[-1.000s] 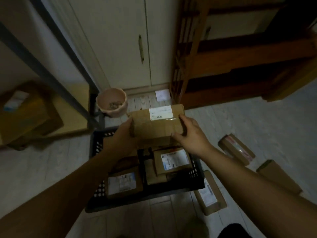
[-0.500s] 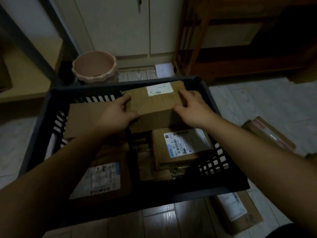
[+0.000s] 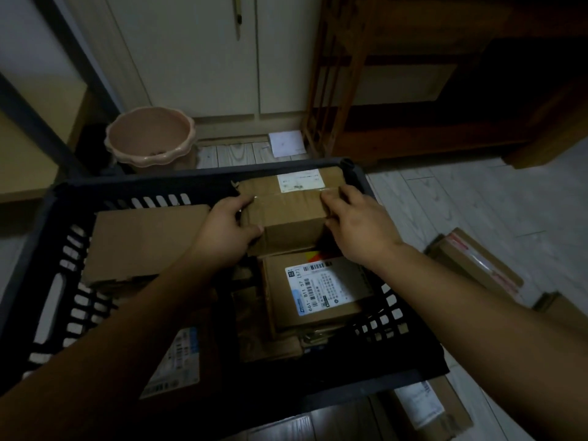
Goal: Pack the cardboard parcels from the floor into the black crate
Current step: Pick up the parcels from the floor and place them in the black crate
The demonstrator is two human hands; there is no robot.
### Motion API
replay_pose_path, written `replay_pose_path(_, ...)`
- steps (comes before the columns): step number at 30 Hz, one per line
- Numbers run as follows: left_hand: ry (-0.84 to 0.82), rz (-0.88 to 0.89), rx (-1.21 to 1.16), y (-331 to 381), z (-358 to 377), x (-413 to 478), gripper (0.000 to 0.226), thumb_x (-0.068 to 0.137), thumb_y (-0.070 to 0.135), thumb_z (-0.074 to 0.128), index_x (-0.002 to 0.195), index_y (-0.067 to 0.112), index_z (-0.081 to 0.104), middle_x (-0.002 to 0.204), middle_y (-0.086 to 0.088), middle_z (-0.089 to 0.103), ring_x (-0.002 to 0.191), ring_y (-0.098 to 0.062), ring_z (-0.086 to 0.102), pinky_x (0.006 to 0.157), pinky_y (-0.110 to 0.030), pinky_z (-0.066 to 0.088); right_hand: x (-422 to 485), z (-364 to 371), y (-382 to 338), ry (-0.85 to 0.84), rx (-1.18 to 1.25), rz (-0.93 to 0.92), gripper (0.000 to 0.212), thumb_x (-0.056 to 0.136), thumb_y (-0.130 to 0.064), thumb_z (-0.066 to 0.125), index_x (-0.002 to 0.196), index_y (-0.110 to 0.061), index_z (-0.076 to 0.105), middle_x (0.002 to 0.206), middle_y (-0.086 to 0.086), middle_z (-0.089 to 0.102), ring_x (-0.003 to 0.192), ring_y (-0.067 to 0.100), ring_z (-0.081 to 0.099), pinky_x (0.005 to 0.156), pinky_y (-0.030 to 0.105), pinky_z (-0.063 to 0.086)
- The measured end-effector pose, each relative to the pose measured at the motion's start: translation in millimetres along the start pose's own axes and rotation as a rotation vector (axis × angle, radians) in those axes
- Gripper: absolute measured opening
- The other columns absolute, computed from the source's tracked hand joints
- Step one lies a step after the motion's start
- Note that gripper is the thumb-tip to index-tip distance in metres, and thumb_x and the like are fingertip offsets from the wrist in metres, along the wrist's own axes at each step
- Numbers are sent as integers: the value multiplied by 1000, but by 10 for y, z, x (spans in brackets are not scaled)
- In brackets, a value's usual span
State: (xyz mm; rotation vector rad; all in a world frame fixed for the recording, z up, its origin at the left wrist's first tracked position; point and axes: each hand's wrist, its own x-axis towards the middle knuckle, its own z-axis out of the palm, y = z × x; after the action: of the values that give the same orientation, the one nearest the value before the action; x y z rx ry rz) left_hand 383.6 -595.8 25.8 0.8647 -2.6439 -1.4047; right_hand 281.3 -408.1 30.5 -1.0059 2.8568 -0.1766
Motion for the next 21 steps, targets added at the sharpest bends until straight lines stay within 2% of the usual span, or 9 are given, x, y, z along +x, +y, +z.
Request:
replay_pose_path(2, 0, 40, 44, -24, 12, 12, 62, 86, 19, 65, 142, 25, 39, 146, -1, 35, 130, -20, 38, 109, -38, 36, 6, -17, 32, 22, -108, -13, 49, 97, -38, 43, 144, -27, 33, 147, 5, 36, 131, 29, 32, 105, 42, 27)
replay_pose_path(5, -22, 104, 165, -50, 15, 50, 59, 88, 25, 62, 143, 24, 39, 147, 0, 32, 131, -19, 36, 107, -32, 32, 64, -38, 52, 6, -166, 0, 49, 94, -42, 45, 141, -30, 36, 146, 3, 39, 140, 29, 21, 113, 49, 12)
replay_pose_path(9, -111, 94, 255, -78, -56, 119, 60, 88, 36, 60, 142, 27, 38, 145, 0, 27, 126, -20, 38, 98, -28, 36, 109, 1, 40, -44, -66, 8, 48, 95, -39, 47, 141, -31, 37, 140, 3, 40, 131, 27, 36, 112, 46, 22)
replay_pose_path(11, -145, 89, 316, -100, -70, 138, 61, 87, 40, 60, 142, 30, 36, 148, 0, 22, 129, -22, 35, 102, -32, 36, 89, 43, 57, -32, -51, 3, 48, 95, -38, 47, 141, -30, 35, 142, 3, 38, 131, 26, 36, 113, 46, 20)
replay_pose_path(14, -254, 15, 424, -1, -150, 148, 70, 86, 42, 61, 146, 33, 25, 156, -1, 9, 135, -29, 30, 111, -42, 33, 24, 17, 41, -77, -15, 12, 56, 94, -38, 50, 144, -29, 29, 150, 5, 30, 138, 28, 28, 117, 47, 15)
replay_pose_path(17, -329, -42, 569, 322, -422, 70, 83, 86, 47, 60, 150, 29, 10, 159, -9, -3, 144, -34, 11, 117, -46, 20, -90, -347, -27, -236, 31, 92, 74, 91, -42, 55, 150, -28, 12, 158, 9, 10, 145, 33, 11, 118, 49, 12)
replay_pose_path(21, -369, -25, 588, 1029, -935, -248, 86, 84, 52, 58, 151, 23, 12, 157, -15, 8, 143, -38, 12, 116, -50, 20, -309, -1289, -120, -320, 72, 127, 76, 91, -45, 52, 151, -26, 11, 159, 10, 6, 146, 32, 6, 118, 50, 12)
